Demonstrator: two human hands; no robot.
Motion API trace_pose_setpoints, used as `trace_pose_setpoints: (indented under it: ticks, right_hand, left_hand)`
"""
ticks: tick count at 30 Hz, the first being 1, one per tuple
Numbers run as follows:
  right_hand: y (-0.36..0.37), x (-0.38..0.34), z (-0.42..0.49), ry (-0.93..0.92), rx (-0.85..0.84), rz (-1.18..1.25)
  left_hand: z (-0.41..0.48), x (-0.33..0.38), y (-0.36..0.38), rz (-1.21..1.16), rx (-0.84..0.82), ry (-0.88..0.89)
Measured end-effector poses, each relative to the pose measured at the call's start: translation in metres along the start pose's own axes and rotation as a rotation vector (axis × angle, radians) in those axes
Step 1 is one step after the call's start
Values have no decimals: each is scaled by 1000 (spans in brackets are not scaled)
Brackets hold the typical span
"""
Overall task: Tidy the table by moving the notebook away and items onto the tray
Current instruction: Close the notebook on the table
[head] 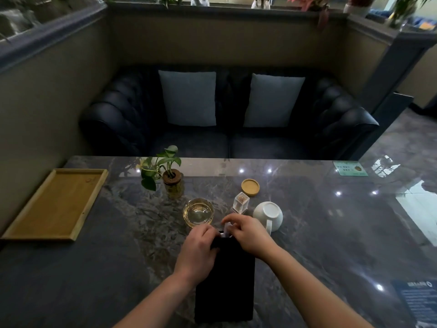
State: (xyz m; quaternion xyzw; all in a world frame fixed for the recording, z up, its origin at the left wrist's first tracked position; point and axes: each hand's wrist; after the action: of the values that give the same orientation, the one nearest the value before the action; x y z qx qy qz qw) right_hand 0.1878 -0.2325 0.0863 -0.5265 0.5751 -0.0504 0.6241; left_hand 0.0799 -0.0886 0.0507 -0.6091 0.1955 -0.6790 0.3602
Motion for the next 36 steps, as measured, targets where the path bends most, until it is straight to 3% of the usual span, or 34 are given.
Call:
trace_pose_setpoints:
  ticks: [7, 19, 36]
  right_hand:
    - [-3, 3, 6, 21, -33, -7]
    - [-3, -11, 13, -55, -189, -184]
    - [2, -9, -3, -146, -132, -236]
  left_hand:
    - [5, 7, -3, -200, 104, -306]
    - [2, 9, -6, -249, 139, -282]
    - [-1, 2, -10, -223, 94, -264]
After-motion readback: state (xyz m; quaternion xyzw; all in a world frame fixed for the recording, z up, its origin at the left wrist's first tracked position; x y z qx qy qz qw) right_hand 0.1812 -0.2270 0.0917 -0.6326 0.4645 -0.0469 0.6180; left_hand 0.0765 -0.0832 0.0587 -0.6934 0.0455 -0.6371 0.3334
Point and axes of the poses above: each hand's wrist, its own z-axis towards the middle knuckle, its own y-axis out of the palm, x = y × z, and after that the axes turned 7 degrees about -z, right-handed
